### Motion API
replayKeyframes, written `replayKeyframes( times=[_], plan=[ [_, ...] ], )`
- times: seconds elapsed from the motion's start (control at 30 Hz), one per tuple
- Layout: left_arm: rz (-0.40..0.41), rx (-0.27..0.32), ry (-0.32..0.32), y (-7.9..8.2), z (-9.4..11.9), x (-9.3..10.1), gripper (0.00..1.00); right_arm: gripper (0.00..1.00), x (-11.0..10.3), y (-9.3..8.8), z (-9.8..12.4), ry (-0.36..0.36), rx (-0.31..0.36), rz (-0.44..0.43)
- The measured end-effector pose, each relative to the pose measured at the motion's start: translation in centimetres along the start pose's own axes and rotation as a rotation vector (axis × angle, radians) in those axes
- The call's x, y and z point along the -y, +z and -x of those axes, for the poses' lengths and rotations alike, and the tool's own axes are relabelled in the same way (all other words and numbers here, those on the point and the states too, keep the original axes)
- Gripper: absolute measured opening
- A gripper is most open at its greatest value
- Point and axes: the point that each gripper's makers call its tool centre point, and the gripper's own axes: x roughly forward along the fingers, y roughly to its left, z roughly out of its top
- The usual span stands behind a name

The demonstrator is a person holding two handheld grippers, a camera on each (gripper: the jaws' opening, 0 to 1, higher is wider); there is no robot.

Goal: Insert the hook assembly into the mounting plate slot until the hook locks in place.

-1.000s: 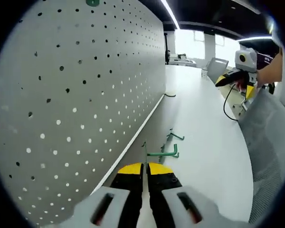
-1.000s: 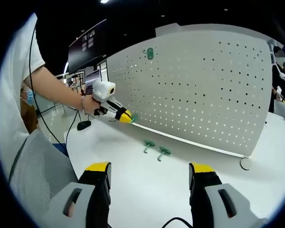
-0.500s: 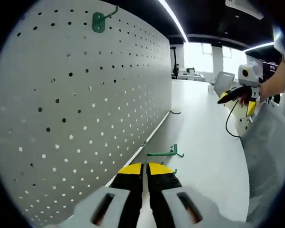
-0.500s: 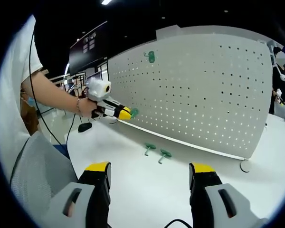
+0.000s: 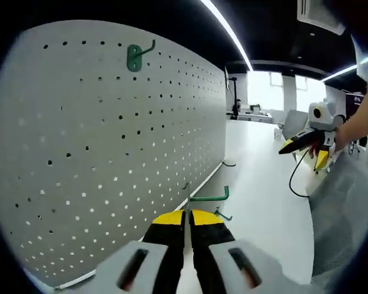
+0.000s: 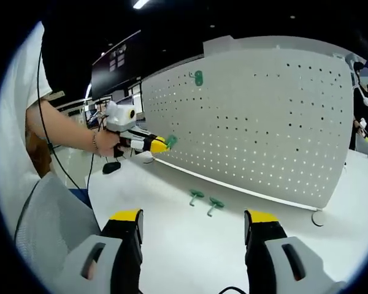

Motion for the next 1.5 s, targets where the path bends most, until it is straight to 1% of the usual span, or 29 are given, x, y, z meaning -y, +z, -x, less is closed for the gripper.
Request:
replayKeyframes(
  times=[0.07,0.23,0.3,0.57,0.73,0.87,0.97,1.03,1.17,1.37,1.5],
  plan=[
    [0.003,0.014,0.009,0.3,0.2,0.1,0.03,0.65,0.0,0.1,0.0,-0.002,0.005,-0.002],
    [0.023,0.073,0.025,1.6,0.6,0.5,0.03,0.65,-0.1,0.3,0.0,-0.002,0.012,-0.003],
    [0.018,0.084,0.034,1.9,0.8,0.6,0.03,0.65,-0.1,0.4,0.1,-0.003,0.016,-0.005],
    [0.041,0.145,0.07,3.1,1.9,1.4,0.03,0.65,-0.3,0.4,0.2,-0.005,0.022,-0.006],
    [0.069,0.195,0.092,4.2,2.7,1.8,0.03,0.65,-0.5,0.5,0.2,-0.003,0.027,-0.004],
    [0.064,0.216,0.094,4.8,3.0,2.4,0.03,0.65,-0.7,0.8,0.2,0.001,0.032,-0.001],
    [0.082,0.236,0.107,5.1,3.3,2.5,0.03,0.65,-0.7,1.1,0.2,-0.002,0.038,-0.003],
    [0.08,0.243,0.124,5.3,3.6,2.7,0.03,0.65,-0.6,1.1,0.1,-0.004,0.04,-0.002],
    [0.11,0.278,0.159,5.8,4.3,2.6,0.03,0.65,-0.6,1.2,0.1,-0.004,0.039,0.0],
    [0.119,0.295,0.175,6.2,4.7,2.4,0.03,0.65,-0.7,1.2,0.1,0.002,0.044,-0.006],
    [0.113,0.296,0.178,6.4,4.8,2.4,0.03,0.65,-0.7,1.4,0.1,0.002,0.055,-0.012]
  ],
)
